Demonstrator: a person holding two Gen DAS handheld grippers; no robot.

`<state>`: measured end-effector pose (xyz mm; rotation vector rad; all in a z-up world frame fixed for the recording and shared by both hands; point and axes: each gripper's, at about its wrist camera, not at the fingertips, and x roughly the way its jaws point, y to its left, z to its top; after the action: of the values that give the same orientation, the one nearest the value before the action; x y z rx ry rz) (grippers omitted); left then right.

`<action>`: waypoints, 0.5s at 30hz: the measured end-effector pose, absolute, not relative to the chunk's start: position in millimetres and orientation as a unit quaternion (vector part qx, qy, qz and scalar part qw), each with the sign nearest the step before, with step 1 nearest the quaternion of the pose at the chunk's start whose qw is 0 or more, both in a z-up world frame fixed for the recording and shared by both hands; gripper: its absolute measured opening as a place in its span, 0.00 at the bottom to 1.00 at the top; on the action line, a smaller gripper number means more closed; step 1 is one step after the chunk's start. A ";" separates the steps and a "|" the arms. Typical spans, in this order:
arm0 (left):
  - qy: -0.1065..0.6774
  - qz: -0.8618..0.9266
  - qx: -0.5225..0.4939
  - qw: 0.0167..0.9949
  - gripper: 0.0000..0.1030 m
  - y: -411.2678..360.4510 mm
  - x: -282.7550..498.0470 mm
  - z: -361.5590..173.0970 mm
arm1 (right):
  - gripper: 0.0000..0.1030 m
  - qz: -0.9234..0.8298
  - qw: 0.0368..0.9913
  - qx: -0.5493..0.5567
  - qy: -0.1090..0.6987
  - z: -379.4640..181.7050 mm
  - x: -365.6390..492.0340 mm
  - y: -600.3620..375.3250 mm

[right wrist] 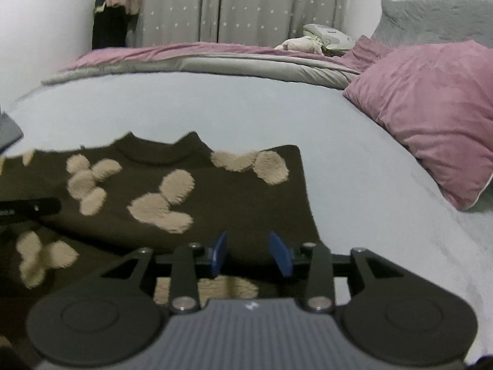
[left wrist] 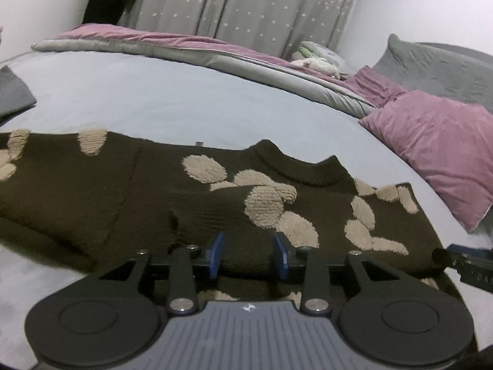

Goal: Fold clothes

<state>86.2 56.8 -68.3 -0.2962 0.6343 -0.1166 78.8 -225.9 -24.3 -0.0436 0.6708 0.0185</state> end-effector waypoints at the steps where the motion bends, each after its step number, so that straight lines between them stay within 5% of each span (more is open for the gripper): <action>1: 0.312 -0.054 -0.147 0.937 0.40 58.4 84.8 -66.1 | 0.43 0.006 0.943 -0.010 0.332 -23.0 78.4 -225.7; 6: 0.314 -0.031 -0.130 0.940 0.50 67.9 75.3 -57.7 | 0.58 0.007 0.942 0.019 0.336 -13.9 77.2 -218.6; 8: 0.318 -0.014 -0.130 0.939 0.54 75.6 73.5 -56.5 | 0.75 0.016 0.944 0.016 0.329 -8.8 75.4 -213.0; 15: 0.323 0.038 -0.149 0.934 0.65 103.4 72.9 -56.7 | 0.91 0.024 0.947 -0.001 0.321 -4.3 71.7 -195.6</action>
<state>72.9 103.4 -56.7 -0.3046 0.6610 0.0781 71.7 -195.6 -4.3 -0.0017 0.6538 0.0494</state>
